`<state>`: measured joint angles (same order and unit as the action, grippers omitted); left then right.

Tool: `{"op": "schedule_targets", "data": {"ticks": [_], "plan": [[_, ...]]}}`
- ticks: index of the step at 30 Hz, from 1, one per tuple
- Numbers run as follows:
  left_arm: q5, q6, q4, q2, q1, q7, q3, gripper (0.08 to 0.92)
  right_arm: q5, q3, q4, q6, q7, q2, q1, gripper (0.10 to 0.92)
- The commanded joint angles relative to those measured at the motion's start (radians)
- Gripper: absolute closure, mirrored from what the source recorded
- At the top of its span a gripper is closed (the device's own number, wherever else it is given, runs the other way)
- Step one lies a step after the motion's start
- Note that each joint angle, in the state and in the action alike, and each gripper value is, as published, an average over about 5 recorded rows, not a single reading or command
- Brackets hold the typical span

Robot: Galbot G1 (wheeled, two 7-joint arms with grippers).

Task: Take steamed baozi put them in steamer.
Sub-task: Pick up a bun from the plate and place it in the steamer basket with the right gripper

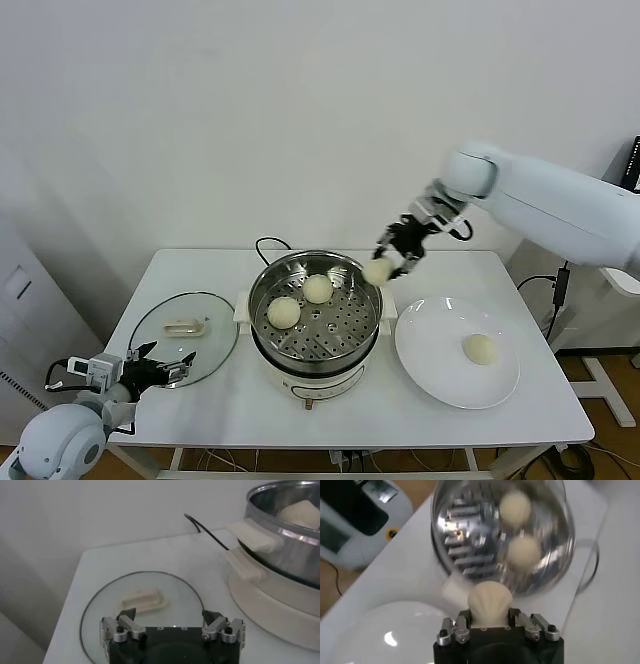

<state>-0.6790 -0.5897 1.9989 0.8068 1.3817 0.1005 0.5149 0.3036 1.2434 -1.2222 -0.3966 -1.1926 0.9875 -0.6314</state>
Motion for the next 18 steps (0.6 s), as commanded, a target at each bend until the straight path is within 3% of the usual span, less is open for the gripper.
{"op": "schedule_targets", "data": {"ticks": [1,18], "plan": [[0.0,0.003,-0.002,0.0,0.001,-0.001,0.001,0.177,-0.124,-0.021,-0.051,-0.317,-0.021,0.239,0.007,0.567],[-0.002,0.008,-0.004,-0.001,0.003,-0.001,0.009,0.177,-0.407,-0.045,-0.097,-0.428,-0.044,0.264,0.189,0.567]]}}
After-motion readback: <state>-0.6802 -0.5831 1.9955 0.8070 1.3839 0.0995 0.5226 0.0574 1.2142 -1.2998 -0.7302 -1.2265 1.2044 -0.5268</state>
